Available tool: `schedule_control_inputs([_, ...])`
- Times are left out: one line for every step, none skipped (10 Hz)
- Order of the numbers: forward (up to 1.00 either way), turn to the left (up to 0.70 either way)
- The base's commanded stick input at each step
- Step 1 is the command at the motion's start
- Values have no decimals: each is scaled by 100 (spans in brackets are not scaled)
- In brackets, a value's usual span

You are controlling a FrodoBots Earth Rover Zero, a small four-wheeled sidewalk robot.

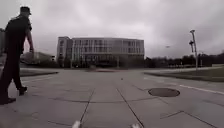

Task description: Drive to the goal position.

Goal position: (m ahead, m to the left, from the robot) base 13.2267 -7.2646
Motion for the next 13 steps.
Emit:
schedule_control_inputs([70,-2])
schedule_control_inputs([70,-28])
schedule_control_inputs([70,-26])
schedule_control_inputs([70,-6])
schedule_control_inputs([70,0])
schedule_control_inputs([70,0])
schedule_control_inputs([70,0])
schedule_control_inputs([70,0])
schedule_control_inputs([70,0])
schedule_control_inputs([70,0])
schedule_control_inputs([70,0])
schedule_control_inputs([70,0])
schedule_control_inputs([70,0])
